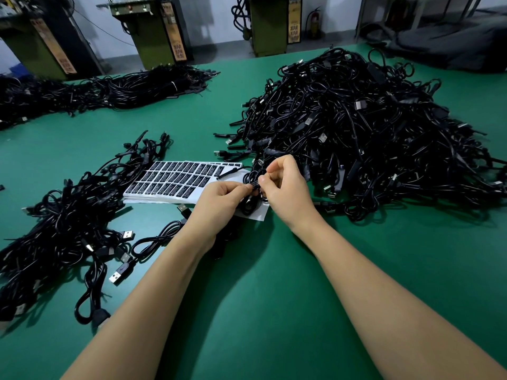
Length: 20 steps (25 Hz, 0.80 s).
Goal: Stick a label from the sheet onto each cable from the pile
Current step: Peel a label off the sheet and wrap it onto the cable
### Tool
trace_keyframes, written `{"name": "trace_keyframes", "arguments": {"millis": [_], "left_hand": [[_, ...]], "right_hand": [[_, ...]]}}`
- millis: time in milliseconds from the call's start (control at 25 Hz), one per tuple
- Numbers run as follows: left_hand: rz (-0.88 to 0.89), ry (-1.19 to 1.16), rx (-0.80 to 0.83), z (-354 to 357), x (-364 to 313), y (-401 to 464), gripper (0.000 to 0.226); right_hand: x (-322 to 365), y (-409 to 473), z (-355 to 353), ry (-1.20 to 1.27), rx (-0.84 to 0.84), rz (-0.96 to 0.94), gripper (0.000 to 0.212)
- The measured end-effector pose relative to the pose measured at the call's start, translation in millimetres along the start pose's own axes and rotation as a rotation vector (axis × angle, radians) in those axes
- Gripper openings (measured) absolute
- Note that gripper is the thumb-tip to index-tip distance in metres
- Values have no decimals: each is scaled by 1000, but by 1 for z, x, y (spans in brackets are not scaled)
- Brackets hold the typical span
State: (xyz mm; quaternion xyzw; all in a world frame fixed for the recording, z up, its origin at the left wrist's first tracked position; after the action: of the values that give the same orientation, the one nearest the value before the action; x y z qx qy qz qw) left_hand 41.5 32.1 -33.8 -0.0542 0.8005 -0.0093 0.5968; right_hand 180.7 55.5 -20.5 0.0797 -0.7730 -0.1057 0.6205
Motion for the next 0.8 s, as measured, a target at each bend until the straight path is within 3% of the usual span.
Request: {"name": "trace_keyframes", "arguments": {"millis": [480,800], "left_hand": [[8,-10,-17,-2,4,2,23],[49,-38,-12,-1,-1,0,32]], "right_hand": [[14,-5,6,-171,33,-129,10],[19,-5,7,-235,5,-189,10]]}}
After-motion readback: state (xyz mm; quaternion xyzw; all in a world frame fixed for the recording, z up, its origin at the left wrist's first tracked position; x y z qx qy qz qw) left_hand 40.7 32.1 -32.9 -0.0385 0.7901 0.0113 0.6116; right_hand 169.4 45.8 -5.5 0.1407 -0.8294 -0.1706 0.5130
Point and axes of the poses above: each hand's wrist, its own y-axis towards the middle knuckle, its own z-axis out of the palm, x = y × z, the point moved 10 cm from there along y, towards the middle knuckle, and after that the axes turned 1 degree about -z, right-handed, at the moved point
